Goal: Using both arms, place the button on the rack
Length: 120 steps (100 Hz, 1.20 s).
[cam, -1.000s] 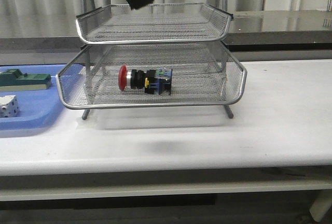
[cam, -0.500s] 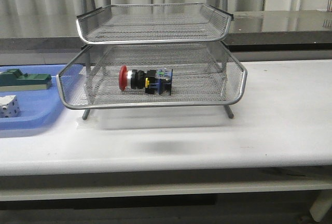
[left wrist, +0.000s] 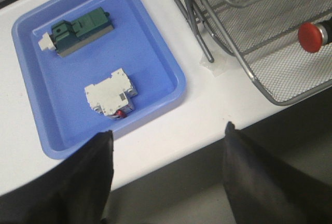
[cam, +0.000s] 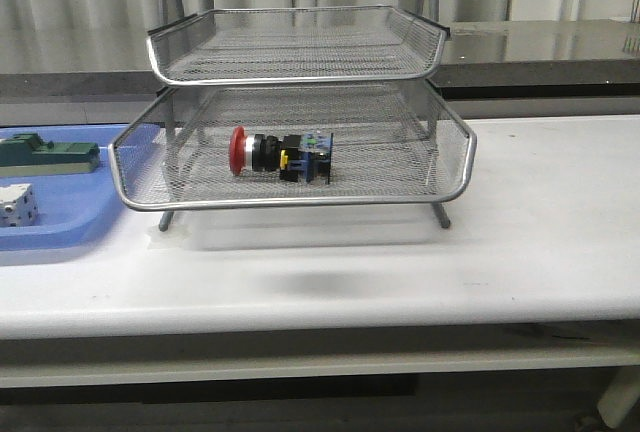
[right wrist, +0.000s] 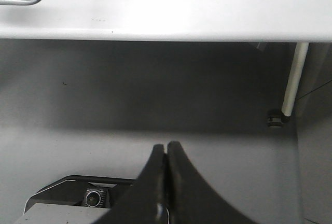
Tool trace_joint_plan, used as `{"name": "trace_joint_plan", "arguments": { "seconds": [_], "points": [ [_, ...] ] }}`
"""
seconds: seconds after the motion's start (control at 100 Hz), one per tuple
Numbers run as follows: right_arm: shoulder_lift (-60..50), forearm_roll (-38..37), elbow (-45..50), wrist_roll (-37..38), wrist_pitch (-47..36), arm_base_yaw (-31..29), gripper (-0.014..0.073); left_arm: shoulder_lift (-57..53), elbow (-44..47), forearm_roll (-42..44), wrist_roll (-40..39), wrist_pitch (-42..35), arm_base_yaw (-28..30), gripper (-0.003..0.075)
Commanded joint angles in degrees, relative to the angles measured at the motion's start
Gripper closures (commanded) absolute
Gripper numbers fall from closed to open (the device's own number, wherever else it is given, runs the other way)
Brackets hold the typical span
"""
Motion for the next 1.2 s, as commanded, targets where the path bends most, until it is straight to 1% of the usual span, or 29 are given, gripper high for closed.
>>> {"name": "trace_joint_plan", "arguments": {
  "seconds": [0.0, 0.14, 0.24, 0.31, 0.48, 0.6, 0.66, 0.74, 0.81, 0.9, 0.94, 0.95, 1.07, 1.19],
  "points": [
    [0.2, -0.09, -1.9, -0.03, -2.79, -0.16, 0.0663, -4.87, 4.41, -0.65, -2.6, -6.91, 0.13, 0.0295],
    [0.2, -0.09, -1.9, -0.03, -2.79, -0.16, 0.0663, -12.26, 14.65, -0.65, -6.79, -12.02, 0.13, 0.0295],
    [0.2, -0.09, -1.9, -0.03, -2.79, -0.16, 0.0663, -16.66, 20.29, -0.65, -10.78, -13.49, 0.13, 0.0295],
    [0.2, -0.09, -1.9, -0.03, -2.79, -0.16, 0.0663, -19.66, 23.71, -0.65, -11.91, -14.17, 0.13, 0.0295],
    [0.2, -0.09, -1.9, -0.03, -2.79, -0.16, 0.0663, -25.42, 29.83, -0.65, -14.75, -14.74, 0.13, 0.0295],
    [0.2, -0.09, -1.9, -0.03, -2.79, -0.16, 0.0663, -28.16, 32.64, -0.65, -14.75, -14.66, 0.13, 0.0296],
    [0.2, -0.09, -1.9, -0.03, -2.79, -0.16, 0.0663, -28.93, 33.41, -0.65, -14.75, -14.66, 0.13, 0.0312],
    [0.2, -0.09, -1.9, -0.03, -2.79, -0.16, 0.0663, -29.45, 33.54, -0.65, -14.75, -14.62, 0.13, 0.0353],
    [0.2, -0.09, -1.9, -0.03, -2.79, -0.16, 0.0663, -29.45, 33.54, -0.65, -14.75, -14.62, 0.13, 0.0412],
    [0.2, -0.09, -1.9, -0.03, -2.79, -0.16, 0.0663, -29.45, 33.54, -0.65, -14.75, -14.62, 0.13, 0.0517],
    [0.2, -0.09, -1.9, -0.03, -2.79, -0.16, 0.0663, -29.45, 33.54, -0.65, -14.75, -14.62, 0.13, 0.058],
    [0.2, -0.09, -1.9, -0.03, -2.79, -0.16, 0.0663, -29.45, 33.54, -0.65, -14.75, -14.62, 0.13, 0.058],
    [0.2, -0.09, -1.9, -0.03, -2.79, -0.16, 0.0663, -29.45, 33.54, -0.65, -14.75, -14.62, 0.13, 0.074],
    [0.2, -0.09, -1.9, -0.03, -2.79, -0.16, 0.0663, -29.45, 33.54, -0.65, -14.75, -14.62, 0.13, 0.0741]
  ]
}}
